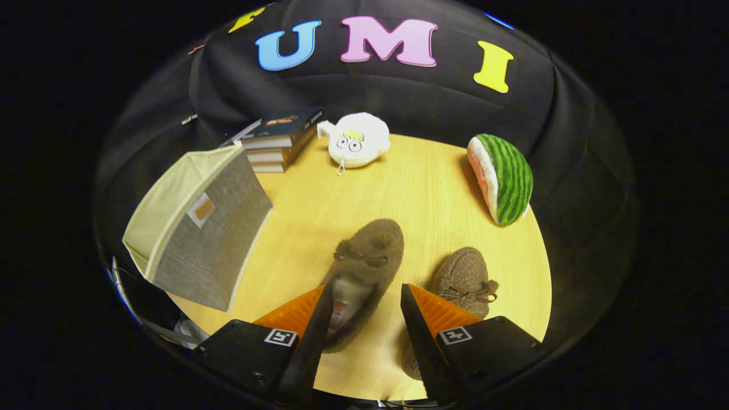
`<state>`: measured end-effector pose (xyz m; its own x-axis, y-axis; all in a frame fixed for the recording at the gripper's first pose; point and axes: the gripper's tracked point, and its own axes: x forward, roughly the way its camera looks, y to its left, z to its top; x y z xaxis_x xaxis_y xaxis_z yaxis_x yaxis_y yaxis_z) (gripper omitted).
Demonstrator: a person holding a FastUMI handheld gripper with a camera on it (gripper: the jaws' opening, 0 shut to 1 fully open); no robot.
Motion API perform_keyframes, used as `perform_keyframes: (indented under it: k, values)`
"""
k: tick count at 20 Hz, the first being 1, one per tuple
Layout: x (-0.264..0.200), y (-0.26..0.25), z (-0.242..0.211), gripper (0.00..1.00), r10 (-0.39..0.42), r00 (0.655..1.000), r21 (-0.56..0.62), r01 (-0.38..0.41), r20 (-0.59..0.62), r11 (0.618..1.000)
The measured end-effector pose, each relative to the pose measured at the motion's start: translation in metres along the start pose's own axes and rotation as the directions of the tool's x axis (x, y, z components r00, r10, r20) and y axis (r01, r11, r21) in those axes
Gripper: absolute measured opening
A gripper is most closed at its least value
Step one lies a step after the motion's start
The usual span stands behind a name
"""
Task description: Open the storage box then place both shoes into the box .Put the left shoe in first, then the right shoe, with the right side of both shoes facing outward in a uniform manner.
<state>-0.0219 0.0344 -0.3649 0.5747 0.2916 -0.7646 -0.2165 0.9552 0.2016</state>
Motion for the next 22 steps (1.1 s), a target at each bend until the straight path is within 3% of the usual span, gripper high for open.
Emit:
perform_keyframes:
  k: [7, 11, 15, 16, 22]
  values:
    - [0.056, -0.014, -0.012, 0.67, -0.052, 0.997, 0.083, 0.056, -0.05, 0.995]
    - [0.077, -0.013, -0.01, 0.46, -0.062, 0.996, 0.128, 0.07, -0.07, 0.989]
    - [0.074, -0.021, -0.006, 0.13, -0.138, 0.987, 0.132, 0.149, -0.084, 0.98]
    - [0.069, -0.019, -0.005, 0.09, -0.141, 0.986, 0.15, 0.153, -0.089, 0.977]
    - [0.012, 0.009, 0.039, 0.09, -0.143, 0.989, 0.228, 0.15, -0.045, 0.962]
